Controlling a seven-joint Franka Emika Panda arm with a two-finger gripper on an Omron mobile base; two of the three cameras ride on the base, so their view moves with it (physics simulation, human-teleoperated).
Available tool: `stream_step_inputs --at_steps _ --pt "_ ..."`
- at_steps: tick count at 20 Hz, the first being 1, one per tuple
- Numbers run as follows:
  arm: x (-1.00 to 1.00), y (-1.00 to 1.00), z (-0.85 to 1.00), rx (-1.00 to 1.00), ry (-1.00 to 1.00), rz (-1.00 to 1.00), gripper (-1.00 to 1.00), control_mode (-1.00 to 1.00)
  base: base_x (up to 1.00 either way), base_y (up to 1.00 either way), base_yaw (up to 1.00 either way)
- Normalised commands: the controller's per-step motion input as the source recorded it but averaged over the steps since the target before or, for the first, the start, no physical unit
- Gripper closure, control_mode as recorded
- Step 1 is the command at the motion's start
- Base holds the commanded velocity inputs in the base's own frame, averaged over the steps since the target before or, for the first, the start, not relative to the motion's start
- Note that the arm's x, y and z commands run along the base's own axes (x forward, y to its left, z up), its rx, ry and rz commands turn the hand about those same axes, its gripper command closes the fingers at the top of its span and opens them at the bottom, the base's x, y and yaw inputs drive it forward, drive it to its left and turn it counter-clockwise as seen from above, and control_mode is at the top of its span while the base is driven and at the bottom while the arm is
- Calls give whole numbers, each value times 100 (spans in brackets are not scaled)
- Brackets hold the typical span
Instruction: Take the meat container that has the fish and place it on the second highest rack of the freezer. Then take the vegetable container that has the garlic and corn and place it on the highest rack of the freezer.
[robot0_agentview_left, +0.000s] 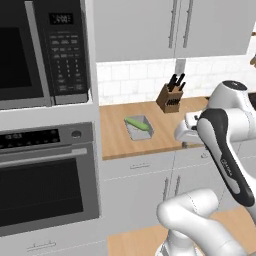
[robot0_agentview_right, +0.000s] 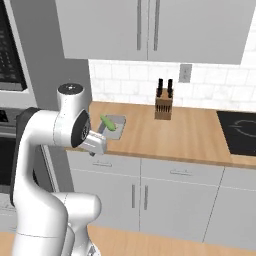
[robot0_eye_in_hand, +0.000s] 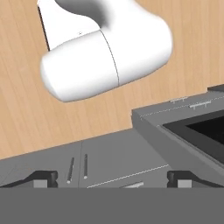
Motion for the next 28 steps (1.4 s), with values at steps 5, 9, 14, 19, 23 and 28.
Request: stream_step_inputs --at_steps 5,9,14,19,23,28 --pt "0 0 0 0 0 0 -100 100 20 -6 0" --pt "0 0 0 0 0 0 -100 100 59 -34 0" --pt "0 0 0 1 0 0 -100 -100 21 -11 -1" --pt "31 10 0 3 3 0 -100 -100 0 0 0" --pt "73 38 -16 14 6 -21 -100 -100 0 0 0" --pt "61 51 -39 8 2 -35 -100 -100 0 0 0"
